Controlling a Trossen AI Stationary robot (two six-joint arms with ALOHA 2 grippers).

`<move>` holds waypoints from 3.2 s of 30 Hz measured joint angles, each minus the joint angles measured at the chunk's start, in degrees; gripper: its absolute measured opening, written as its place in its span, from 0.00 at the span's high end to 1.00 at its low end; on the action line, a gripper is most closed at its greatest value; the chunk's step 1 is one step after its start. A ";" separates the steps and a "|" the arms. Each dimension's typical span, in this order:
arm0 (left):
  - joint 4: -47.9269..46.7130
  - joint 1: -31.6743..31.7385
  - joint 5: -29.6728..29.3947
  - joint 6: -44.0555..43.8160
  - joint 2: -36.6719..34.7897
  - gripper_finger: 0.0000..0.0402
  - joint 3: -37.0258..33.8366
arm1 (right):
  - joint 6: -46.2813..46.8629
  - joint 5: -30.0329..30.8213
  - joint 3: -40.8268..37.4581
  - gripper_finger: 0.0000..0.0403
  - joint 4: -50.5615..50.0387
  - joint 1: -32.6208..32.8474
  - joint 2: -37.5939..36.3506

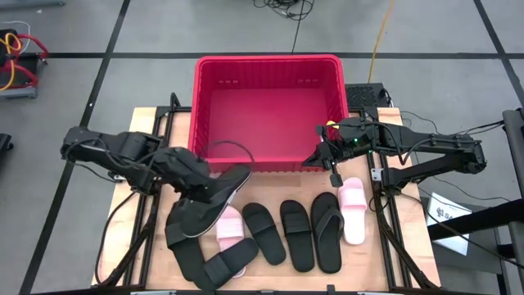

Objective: Pick and place slides into bin
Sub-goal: Put the black slipper into the red bin

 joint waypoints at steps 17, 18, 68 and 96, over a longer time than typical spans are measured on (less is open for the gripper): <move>-3.10 3.12 -15.74 12.70 0.00 1.00 6.32 | -4.71 0.00 -0.01 1.00 6.70 0.00 0.00; -3.10 3.66 -17.12 13.41 0.00 1.00 6.32 | -4.93 0.00 -0.01 1.00 6.97 -0.01 0.00; -1.05 40.44 -34.13 9.98 29.28 1.00 6.27 | -9.18 0.02 -0.01 1.00 8.76 -0.07 0.00; -1.02 43.06 -31.13 7.16 39.12 1.00 6.25 | -12.00 0.02 -0.01 1.00 8.74 -0.07 0.00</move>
